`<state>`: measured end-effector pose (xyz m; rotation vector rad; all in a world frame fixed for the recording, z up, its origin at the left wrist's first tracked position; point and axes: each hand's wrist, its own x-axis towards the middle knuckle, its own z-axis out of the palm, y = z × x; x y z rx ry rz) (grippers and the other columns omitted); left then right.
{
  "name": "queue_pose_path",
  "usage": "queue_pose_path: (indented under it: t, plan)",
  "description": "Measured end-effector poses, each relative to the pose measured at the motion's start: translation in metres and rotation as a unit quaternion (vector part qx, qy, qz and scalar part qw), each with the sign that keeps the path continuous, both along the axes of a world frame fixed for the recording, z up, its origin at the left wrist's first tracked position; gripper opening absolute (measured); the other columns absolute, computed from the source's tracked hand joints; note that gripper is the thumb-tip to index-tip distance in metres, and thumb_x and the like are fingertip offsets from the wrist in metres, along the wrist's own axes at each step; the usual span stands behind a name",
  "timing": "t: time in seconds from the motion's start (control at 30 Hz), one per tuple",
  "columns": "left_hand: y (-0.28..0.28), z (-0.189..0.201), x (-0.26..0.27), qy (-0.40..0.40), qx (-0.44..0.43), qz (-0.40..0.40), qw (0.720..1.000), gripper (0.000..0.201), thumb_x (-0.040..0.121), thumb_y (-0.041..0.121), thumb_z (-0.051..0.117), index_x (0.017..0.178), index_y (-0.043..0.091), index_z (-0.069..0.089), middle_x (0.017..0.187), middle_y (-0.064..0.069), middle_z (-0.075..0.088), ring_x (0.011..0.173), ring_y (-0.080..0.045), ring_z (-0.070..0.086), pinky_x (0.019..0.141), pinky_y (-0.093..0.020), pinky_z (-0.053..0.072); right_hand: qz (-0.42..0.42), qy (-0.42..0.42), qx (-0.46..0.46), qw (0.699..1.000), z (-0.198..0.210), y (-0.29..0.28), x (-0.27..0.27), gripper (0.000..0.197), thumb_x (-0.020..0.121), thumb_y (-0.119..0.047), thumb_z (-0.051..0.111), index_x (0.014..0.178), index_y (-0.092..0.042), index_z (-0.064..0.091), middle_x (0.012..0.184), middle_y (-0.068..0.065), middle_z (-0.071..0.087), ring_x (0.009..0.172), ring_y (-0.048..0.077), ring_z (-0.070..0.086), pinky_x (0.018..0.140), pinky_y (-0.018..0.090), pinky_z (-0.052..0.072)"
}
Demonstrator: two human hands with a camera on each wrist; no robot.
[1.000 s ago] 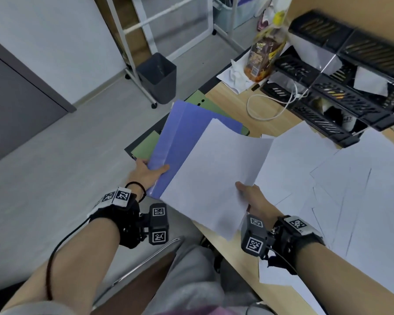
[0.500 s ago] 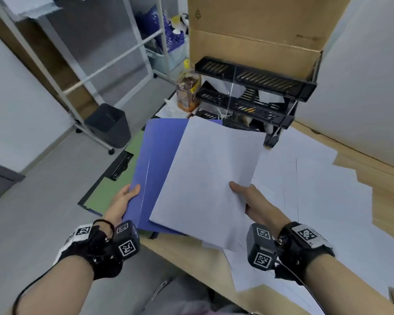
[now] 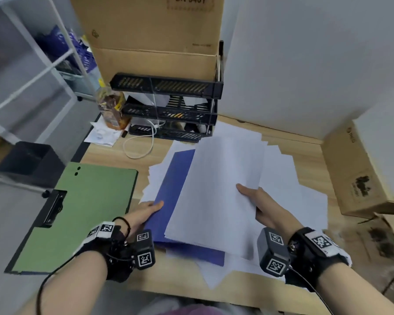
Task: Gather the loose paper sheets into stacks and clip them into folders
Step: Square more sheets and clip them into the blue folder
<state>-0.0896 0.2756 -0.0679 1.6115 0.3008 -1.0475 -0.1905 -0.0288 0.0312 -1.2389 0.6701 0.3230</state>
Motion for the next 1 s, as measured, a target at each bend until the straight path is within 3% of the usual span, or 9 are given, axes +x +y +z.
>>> queue_pose_path:
  t: [0.1, 0.27, 0.4, 0.5, 0.63, 0.73, 0.83, 0.93, 1.0]
  plan:
    - [-0.005, -0.006, -0.002, -0.022, 0.006, -0.056, 0.998, 0.047, 0.072, 0.042, 0.076, 0.106, 0.012, 0.063, 0.112, -0.01, 0.068, 0.088, -0.02, 0.064, 0.079, -0.034, 0.051, 0.016, -0.006, 0.02, 1.0, 0.016, 0.006, 0.011, 0.033, 0.097, -0.018, 0.054, 0.129, -0.008, 0.057, 0.119, 0.007, 0.07, 0.108, 0.024, 0.068, 0.091, 0.036, 0.055]
    - [0.001, 0.023, 0.0, -0.016, -0.05, -0.122, 0.991, 0.046, 0.085, 0.037, 0.069, 0.128, 0.039, 0.053, 0.132, 0.012, 0.054, 0.121, -0.012, 0.051, 0.097, -0.032, 0.043, 0.051, -0.021, 0.072, 0.996, 0.028, 0.046, 0.045, 0.034, 0.097, -0.019, 0.056, 0.13, -0.011, 0.056, 0.122, 0.006, 0.069, 0.11, 0.022, 0.067, 0.091, 0.034, 0.056]
    - [0.028, 0.06, 0.003, 0.031, -0.156, -0.029, 0.987, 0.038, 0.092, 0.039, 0.057, 0.126, 0.022, 0.06, 0.122, -0.003, 0.06, 0.111, -0.022, 0.053, 0.078, -0.027, 0.051, 0.082, -0.021, 0.124, 0.989, 0.024, 0.094, 0.076, 0.036, 0.095, -0.022, 0.056, 0.13, -0.013, 0.054, 0.122, 0.006, 0.069, 0.109, 0.022, 0.068, 0.086, 0.036, 0.058]
    - [0.058, 0.079, 0.007, 0.013, -0.184, 0.065, 0.981, 0.045, 0.087, 0.048, 0.056, 0.12, 0.018, 0.064, 0.124, -0.007, 0.063, 0.112, -0.023, 0.057, 0.097, -0.037, 0.043, 0.098, -0.026, 0.136, 0.986, 0.011, 0.126, 0.093, 0.036, 0.098, -0.022, 0.054, 0.133, -0.015, 0.053, 0.127, 0.005, 0.066, 0.111, 0.022, 0.066, 0.082, 0.034, 0.059]
    - [0.098, 0.089, 0.013, -0.035, -0.166, 0.239, 0.956, 0.05, 0.09, 0.055, 0.046, 0.12, 0.019, 0.062, 0.111, -0.002, 0.071, 0.098, -0.018, 0.068, 0.085, -0.035, 0.051, 0.138, 0.002, 0.096, 0.986, -0.02, 0.155, 0.097, 0.035, 0.1, -0.024, 0.05, 0.133, -0.014, 0.054, 0.121, 0.001, 0.069, 0.104, 0.017, 0.069, 0.077, 0.03, 0.059]
    - [0.113, 0.089, 0.013, -0.052, -0.171, 0.225, 0.958, 0.051, 0.086, 0.056, 0.051, 0.121, 0.02, 0.059, 0.113, -0.001, 0.07, 0.099, -0.016, 0.068, 0.087, -0.032, 0.052, 0.156, 0.033, 0.028, 0.987, -0.046, 0.162, 0.09, 0.031, 0.101, -0.022, 0.048, 0.131, -0.013, 0.052, 0.111, -0.001, 0.069, 0.091, 0.012, 0.071, 0.071, 0.028, 0.059]
    - [0.124, 0.081, 0.01, -0.099, -0.066, 0.163, 0.979, 0.06, 0.073, 0.044, 0.075, 0.126, 0.021, 0.056, 0.116, -0.001, 0.069, 0.095, -0.017, 0.069, 0.079, -0.028, 0.055, 0.176, 0.071, -0.036, 0.981, -0.067, 0.15, 0.076, 0.022, 0.102, -0.019, 0.046, 0.122, -0.012, 0.053, 0.098, -0.003, 0.069, 0.084, 0.013, 0.068, 0.068, 0.029, 0.054]
    - [0.128, 0.062, 0.013, -0.163, 0.096, 0.156, 0.97, 0.043, 0.088, 0.007, 0.062, 0.13, 0.013, 0.052, 0.124, -0.009, 0.063, 0.096, -0.024, 0.063, 0.071, -0.026, 0.049, 0.17, 0.114, -0.084, 0.975, -0.081, 0.121, 0.062, 0.026, 0.102, -0.017, 0.047, 0.121, -0.003, 0.057, 0.087, 0.001, 0.071, 0.067, 0.012, 0.071, 0.057, 0.026, 0.054]
    - [0.124, 0.049, 0.016, -0.218, 0.242, 0.104, 0.94, 0.053, 0.085, 0.0, 0.059, 0.135, 0.013, 0.045, 0.126, -0.007, 0.054, 0.112, -0.027, 0.054, 0.08, -0.028, 0.044, 0.163, 0.127, -0.097, 0.973, -0.079, 0.101, 0.052, 0.022, 0.102, -0.016, 0.047, 0.107, 0.0, 0.061, 0.068, 0.0, 0.072, 0.053, 0.008, 0.068, 0.047, 0.019, 0.051]
